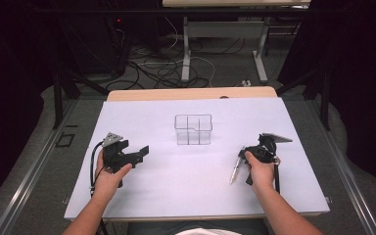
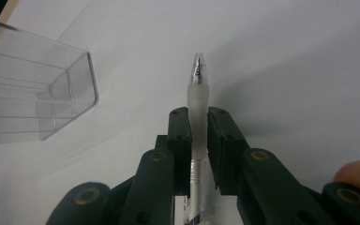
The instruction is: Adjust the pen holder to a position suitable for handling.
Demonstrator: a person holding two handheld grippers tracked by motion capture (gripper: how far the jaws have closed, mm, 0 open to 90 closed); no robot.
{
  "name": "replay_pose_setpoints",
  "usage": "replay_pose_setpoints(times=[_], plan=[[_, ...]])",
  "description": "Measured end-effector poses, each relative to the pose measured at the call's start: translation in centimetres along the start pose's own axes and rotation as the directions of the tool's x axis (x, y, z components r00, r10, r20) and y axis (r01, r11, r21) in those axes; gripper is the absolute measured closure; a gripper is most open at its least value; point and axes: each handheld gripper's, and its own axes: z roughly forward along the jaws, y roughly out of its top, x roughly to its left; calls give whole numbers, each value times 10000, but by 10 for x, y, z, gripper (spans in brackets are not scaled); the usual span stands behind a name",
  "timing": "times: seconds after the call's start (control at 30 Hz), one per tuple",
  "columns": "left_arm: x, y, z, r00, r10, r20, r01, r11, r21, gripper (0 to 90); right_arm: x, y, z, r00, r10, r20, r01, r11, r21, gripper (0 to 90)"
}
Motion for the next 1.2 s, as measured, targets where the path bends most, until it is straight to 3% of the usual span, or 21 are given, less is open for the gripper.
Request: replay_pose_setpoints(times=[0.03, 0.37, 0.5, 0.63, 0.87, 0.9, 0.93, 0.97, 1.0, 1.13, 1.2], plan=[[0, 0, 0, 10000, -1, 3, 1, 10000, -4, 76, -1, 0, 0, 9997, -208, -137, 208, 9998, 22, 799], [1, 0, 0, 10000, -4, 4, 4, 10000, 18, 76, 3, 2, -7, 9973, -553, -485, 541, 9982, -268, 799], [0, 0, 0, 10000, 16, 3, -16, 10000, 42, 76, 8, 2, -11, 9972, -471, -579, 443, 9979, -480, 799], [0, 0, 0, 10000, 44, 6, -44, 10000, 73, 76, 10, 2, -13, 9934, -961, -622, 914, 9930, -746, 799], [1, 0, 1, 10000, 11, 7, -11, 10000, 45, 77, 18, -1, -16, 9804, -1883, -580, 1788, 9738, -1404, 799], [1, 0, 0, 10000, 30, 3, -30, 10000, 76, 77, 21, -2, -16, 9826, -1778, -547, 1668, 9723, -1640, 799], [0, 0, 0, 10000, 35, 6, -35, 10000, 74, 77, 21, -2, -18, 9760, -2108, -555, 2004, 9679, -1520, 799], [0, 0, 0, 10000, 38, 10, -38, 10000, 76, 77, 24, -3, -18, 9773, -2056, -516, 1934, 9645, -1801, 799], [0, 0, 0, 10000, 42, 12, -42, 10000, 74, 77, 24, -4, -19, 9707, -2352, -488, 2227, 9574, -1837, 799], [0, 0, 1, 10000, 49, 11, -49, 10000, 79, 77, 31, -6, -22, 9621, -2701, -378, 2565, 9432, -2112, 799], [0, 0, 1, 9999, 117, -12, -117, 9999, 98, 77, 34, -8, -23, 9535, -3006, -231, 2875, 9297, -2305, 798]])
